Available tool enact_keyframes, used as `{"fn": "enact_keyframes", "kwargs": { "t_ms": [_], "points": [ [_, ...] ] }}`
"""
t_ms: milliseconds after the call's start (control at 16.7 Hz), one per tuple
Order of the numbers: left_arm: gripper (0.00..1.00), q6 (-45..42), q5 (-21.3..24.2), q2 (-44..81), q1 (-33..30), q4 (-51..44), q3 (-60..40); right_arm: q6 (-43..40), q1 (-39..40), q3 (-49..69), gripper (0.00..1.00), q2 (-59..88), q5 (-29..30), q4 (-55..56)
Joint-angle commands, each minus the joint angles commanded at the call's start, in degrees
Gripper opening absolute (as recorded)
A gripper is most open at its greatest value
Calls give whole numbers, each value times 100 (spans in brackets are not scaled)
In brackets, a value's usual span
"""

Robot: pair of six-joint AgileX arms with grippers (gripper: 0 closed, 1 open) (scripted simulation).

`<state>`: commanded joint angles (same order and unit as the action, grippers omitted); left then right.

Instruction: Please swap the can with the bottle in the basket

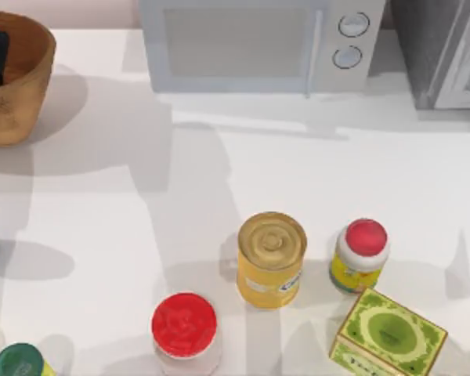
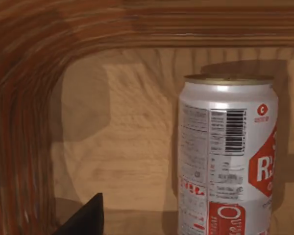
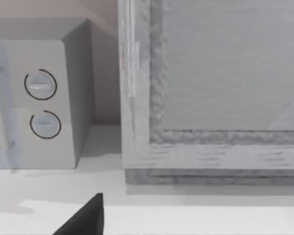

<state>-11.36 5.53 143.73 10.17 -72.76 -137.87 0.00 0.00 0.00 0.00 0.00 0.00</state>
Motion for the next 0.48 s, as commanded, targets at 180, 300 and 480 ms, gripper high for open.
{"fn": "enact_keyframes", "kwargs": {
  "t_ms": [180,300,480],
  "points": [
    [100,-6,4,78,4,-43,-72,0,0,0,100,0,0,0],
    [100,-6,4,78,4,-43,-72,0,0,0,100,0,0,0],
    [100,9,0,109,-25,55,-2,0,0,0,100,0,0,0]
  ]
}}
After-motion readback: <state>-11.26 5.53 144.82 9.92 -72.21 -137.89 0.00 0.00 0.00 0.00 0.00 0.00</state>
